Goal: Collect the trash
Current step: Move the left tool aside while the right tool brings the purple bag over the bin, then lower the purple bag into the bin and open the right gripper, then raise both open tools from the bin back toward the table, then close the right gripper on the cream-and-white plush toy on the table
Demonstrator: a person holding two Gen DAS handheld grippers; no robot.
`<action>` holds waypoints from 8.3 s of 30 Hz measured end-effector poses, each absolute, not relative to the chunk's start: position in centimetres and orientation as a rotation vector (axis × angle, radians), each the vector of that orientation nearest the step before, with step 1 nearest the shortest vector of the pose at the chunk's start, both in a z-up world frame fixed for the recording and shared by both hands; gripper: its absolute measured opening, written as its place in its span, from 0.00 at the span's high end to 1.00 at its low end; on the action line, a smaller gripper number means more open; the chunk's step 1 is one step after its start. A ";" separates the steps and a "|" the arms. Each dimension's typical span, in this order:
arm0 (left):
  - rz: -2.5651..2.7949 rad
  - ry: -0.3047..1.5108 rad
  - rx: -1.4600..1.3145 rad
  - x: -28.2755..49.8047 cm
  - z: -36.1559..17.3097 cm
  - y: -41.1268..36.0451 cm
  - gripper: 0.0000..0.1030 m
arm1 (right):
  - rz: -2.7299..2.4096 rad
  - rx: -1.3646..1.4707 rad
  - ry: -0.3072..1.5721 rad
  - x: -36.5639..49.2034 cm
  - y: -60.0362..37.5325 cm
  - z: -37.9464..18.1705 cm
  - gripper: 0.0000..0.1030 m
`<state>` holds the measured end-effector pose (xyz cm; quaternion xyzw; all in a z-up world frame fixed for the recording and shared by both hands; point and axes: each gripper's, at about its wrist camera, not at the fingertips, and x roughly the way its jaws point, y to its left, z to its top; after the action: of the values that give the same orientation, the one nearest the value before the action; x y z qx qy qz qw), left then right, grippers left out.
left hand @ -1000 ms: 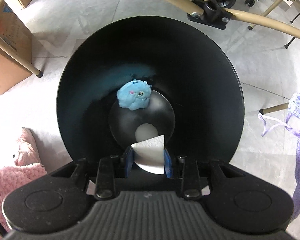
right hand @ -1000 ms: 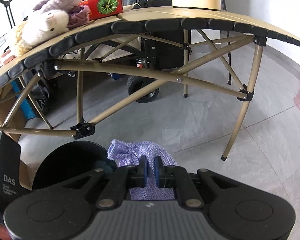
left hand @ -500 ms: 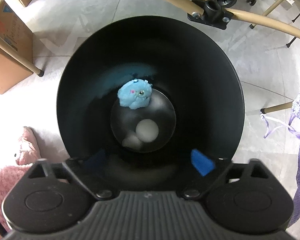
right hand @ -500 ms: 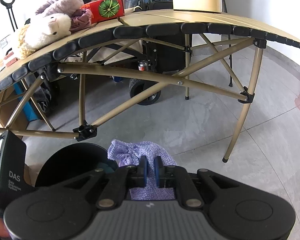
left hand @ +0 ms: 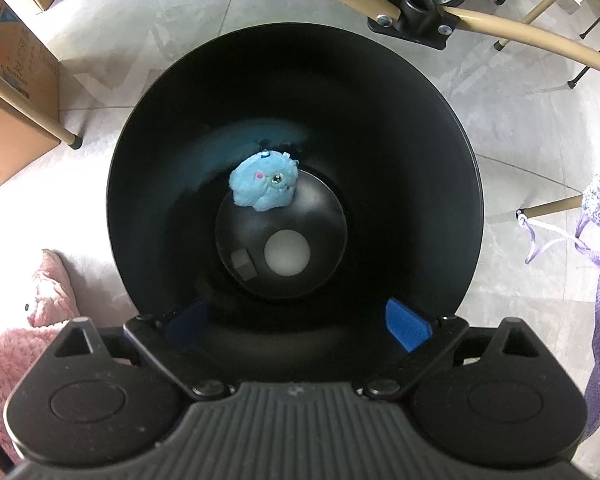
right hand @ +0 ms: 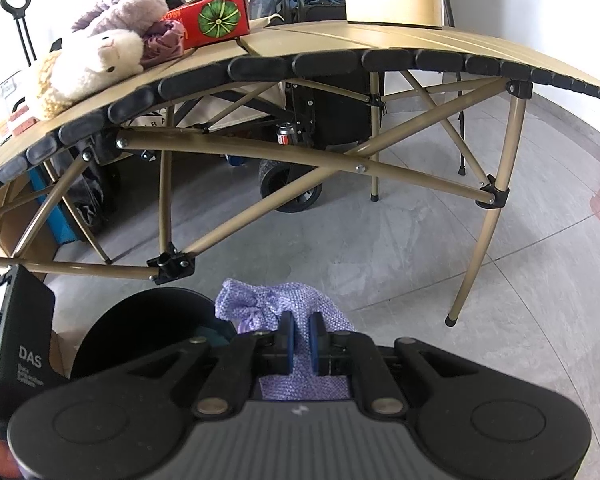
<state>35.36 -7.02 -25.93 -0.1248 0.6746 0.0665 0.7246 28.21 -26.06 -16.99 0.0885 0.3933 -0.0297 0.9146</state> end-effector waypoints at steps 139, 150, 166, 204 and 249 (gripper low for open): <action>0.286 1.237 -0.221 28.1 -18.2 5.4 0.05 | 0.154 0.140 0.990 31.5 -15.5 -17.9 0.00; 0.255 1.072 -0.153 27.2 -14.5 3.3 0.05 | 0.170 0.177 0.843 28.7 -18.6 -13.1 0.00; 0.190 0.778 -0.121 24.5 -7.8 1.0 0.03 | 0.252 0.240 0.558 24.8 -21.4 -6.3 0.00; 0.212 0.459 -0.161 33.4 1.0 5.1 0.00 | 0.296 0.146 0.247 35.0 -16.9 0.1 0.00; 0.226 0.558 -0.244 34.9 -0.7 8.3 0.00 | 0.299 -0.023 0.549 44.9 -11.7 -2.4 0.04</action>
<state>34.86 8.31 -0.72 -0.1198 0.2739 0.1109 0.9478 44.86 -11.74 -2.44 -0.0113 0.2701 0.1469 0.9515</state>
